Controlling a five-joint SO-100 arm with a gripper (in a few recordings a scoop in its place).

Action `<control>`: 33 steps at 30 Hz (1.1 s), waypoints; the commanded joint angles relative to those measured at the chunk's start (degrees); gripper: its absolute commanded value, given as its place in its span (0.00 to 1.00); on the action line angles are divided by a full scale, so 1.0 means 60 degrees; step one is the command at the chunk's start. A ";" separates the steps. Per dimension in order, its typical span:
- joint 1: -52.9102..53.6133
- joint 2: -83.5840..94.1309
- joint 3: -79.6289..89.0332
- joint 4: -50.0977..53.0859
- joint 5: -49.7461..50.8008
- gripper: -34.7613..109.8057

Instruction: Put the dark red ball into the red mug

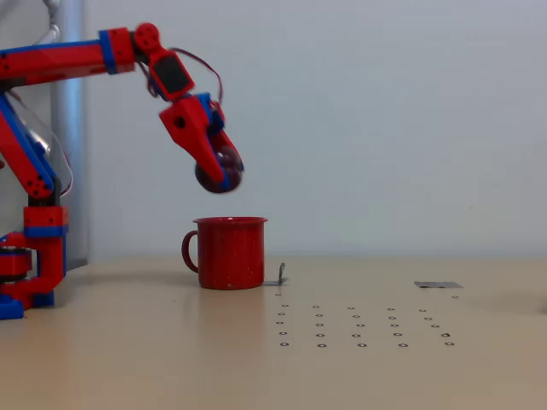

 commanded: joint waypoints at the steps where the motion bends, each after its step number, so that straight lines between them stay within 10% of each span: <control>1: -0.0322 0.0645 -0.0981 0.0073 0.0249 0.33; 33: -0.2681 -0.2886 -0.2197 0.0791 0.1553 0.31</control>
